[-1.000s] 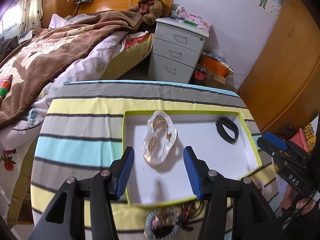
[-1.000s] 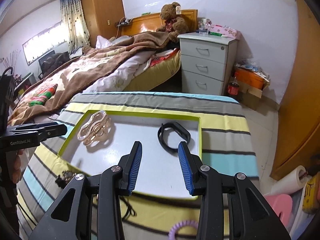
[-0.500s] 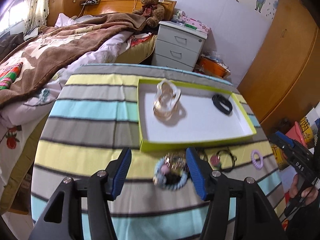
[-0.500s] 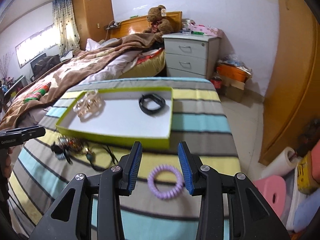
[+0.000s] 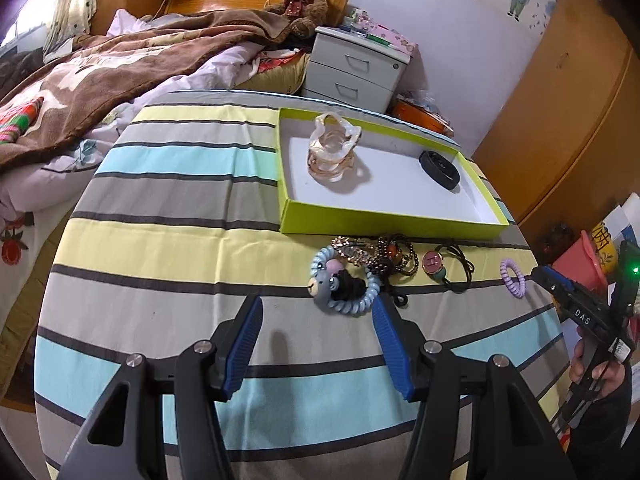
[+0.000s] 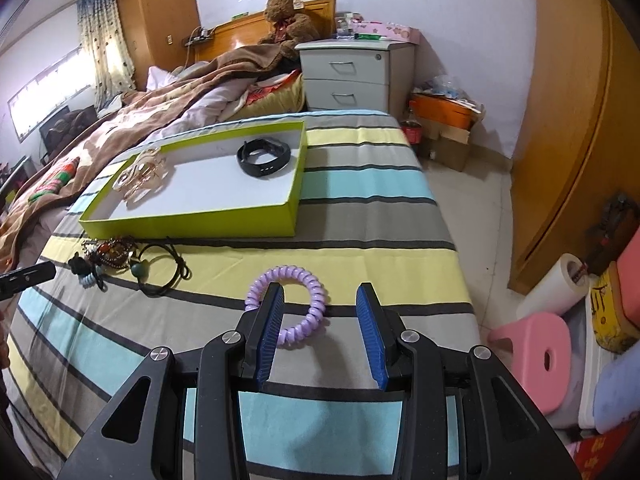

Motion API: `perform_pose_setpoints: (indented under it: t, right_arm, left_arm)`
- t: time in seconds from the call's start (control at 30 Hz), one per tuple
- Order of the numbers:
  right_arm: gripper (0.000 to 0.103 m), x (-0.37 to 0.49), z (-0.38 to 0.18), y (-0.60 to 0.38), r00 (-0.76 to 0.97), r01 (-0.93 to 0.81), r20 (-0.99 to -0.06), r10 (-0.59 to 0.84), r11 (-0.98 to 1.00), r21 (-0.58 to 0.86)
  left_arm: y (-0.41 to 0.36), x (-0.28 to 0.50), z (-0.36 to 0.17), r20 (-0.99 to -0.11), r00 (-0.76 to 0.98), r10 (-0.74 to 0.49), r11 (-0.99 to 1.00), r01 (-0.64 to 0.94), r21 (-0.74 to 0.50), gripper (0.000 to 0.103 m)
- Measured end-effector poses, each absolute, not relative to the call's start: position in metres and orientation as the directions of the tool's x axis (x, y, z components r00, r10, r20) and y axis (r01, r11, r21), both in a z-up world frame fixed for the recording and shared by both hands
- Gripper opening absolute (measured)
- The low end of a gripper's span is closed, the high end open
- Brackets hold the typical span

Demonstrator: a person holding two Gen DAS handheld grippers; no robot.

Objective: Organize jewelry
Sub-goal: 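Reach the right tool to the purple coil hair tie and grasp it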

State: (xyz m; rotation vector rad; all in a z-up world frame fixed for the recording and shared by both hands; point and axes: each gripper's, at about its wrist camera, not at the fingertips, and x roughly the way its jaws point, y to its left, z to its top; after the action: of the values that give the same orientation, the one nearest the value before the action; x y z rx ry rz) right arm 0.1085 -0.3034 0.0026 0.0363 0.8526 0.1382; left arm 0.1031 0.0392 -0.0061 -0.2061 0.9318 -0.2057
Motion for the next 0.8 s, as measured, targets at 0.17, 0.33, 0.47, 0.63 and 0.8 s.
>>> perform_pose_setpoints:
  t: [0.17, 0.33, 0.47, 0.63, 0.8]
  right_arm:
    - [0.039, 0.120, -0.006, -0.297, 0.622, -0.125, -0.772, 0.132, 0.990, 0.068]
    - [0.039, 0.129, -0.013, -0.293, 0.600, -0.133, -0.792, 0.115, 0.990, 0.043]
    - [0.039, 0.131, -0.014, -0.291, 0.597, -0.136, -0.795, 0.107, 0.990, 0.032]
    - [0.020, 0.130, -0.014, -0.289, 0.597, -0.133, -0.797, 0.093, 0.991, 0.016]
    - [0.010, 0.127, -0.013, -0.288, 0.598, -0.138, -0.795, 0.099, 0.990, 0.020]
  left_arm:
    - [0.043, 0.100, -0.009, -0.771, 0.576, -0.271, 0.957, 0.073, -0.281, 0.062]
    - [0.045, 0.099, -0.014, -0.781, 0.560, -0.279, 0.954, 0.069, -0.291, 0.062]
    - [0.048, 0.099, -0.016, -0.784, 0.550, -0.288, 0.950, 0.062, -0.306, 0.062]
    - [0.049, 0.100, -0.017, -0.787, 0.546, -0.287, 0.950, 0.059, -0.306, 0.062]
    - [0.047, 0.104, -0.019, -0.796, 0.541, -0.272, 0.956, 0.055, -0.289, 0.062]
